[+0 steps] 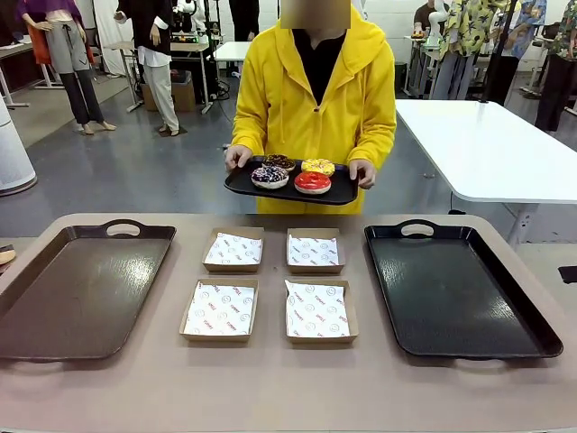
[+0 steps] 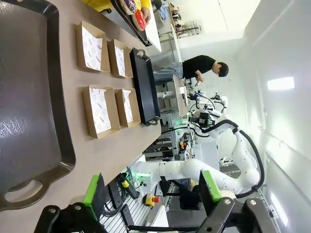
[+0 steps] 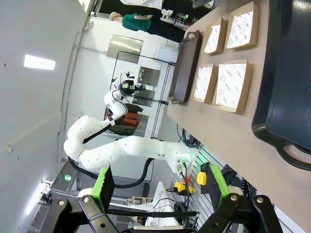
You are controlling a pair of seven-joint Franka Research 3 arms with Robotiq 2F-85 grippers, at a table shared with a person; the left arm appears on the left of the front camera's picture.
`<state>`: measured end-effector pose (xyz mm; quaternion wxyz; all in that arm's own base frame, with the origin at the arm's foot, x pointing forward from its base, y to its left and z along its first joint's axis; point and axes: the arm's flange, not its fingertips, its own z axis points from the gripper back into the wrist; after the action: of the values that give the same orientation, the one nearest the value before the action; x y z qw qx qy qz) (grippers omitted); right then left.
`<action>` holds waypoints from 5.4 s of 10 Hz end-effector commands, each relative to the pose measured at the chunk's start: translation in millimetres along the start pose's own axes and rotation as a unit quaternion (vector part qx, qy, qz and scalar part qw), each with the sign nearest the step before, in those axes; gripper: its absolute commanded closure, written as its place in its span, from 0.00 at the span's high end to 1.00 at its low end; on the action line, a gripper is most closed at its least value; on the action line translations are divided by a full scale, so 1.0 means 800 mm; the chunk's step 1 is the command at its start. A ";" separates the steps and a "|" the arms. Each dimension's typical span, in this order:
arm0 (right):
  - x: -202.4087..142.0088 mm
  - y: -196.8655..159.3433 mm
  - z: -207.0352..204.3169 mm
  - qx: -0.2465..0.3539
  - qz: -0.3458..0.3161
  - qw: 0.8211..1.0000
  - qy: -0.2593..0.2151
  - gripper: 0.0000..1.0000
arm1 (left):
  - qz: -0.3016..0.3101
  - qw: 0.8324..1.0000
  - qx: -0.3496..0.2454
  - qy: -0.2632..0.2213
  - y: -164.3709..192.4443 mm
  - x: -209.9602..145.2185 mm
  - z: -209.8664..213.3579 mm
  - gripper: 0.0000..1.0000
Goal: Individually package the donuts and arrange them on the tray.
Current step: Pick up one Paper togo box.
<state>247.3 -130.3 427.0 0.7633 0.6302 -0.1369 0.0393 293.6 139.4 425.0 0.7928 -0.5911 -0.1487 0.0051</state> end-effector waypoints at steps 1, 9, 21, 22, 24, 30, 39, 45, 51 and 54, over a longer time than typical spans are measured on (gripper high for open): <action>0.001 0.000 0.001 0.009 0.002 1.000 -0.004 1.00 | -0.002 1.000 -0.009 -0.003 0.000 -0.001 0.002 1.00; 0.001 0.000 0.001 0.009 0.002 1.000 -0.004 1.00 | -0.002 1.000 -0.009 -0.003 0.000 -0.001 0.002 1.00; 0.001 0.000 0.001 0.009 0.002 1.000 -0.004 1.00 | -0.002 1.000 -0.009 -0.003 0.000 -0.001 0.002 1.00; 0.001 0.000 0.001 0.009 0.002 1.000 -0.004 1.00 | 0.000 1.000 -0.001 0.001 0.000 0.000 0.000 1.00; 0.001 0.000 0.001 0.009 0.002 1.000 -0.004 1.00 | -0.018 0.995 0.098 -0.002 -0.045 0.012 -0.032 1.00; 0.001 0.000 0.001 0.009 0.002 1.000 -0.004 1.00 | -0.117 0.935 0.310 0.127 -0.140 0.019 -0.180 1.00; 0.001 0.000 0.001 0.009 0.002 1.000 -0.004 1.00 | -0.102 0.826 0.533 0.154 -0.077 0.029 -0.421 1.00; 0.001 0.000 0.001 0.009 0.002 1.000 -0.004 1.00 | -0.096 0.812 0.559 0.138 -0.007 0.016 -0.508 1.00; 0.001 0.000 0.001 0.009 0.002 1.000 -0.004 1.00 | -0.096 0.819 0.545 0.150 -0.004 0.014 -0.497 1.00; 0.001 0.000 0.001 0.009 0.002 1.000 -0.004 1.00 | -0.096 0.819 0.545 0.150 -0.004 0.014 -0.497 1.00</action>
<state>248.1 -130.7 425.9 0.7632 0.6308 -0.1347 0.0373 401.9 -230.9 328.6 0.9944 -0.0409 -0.0588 -0.0782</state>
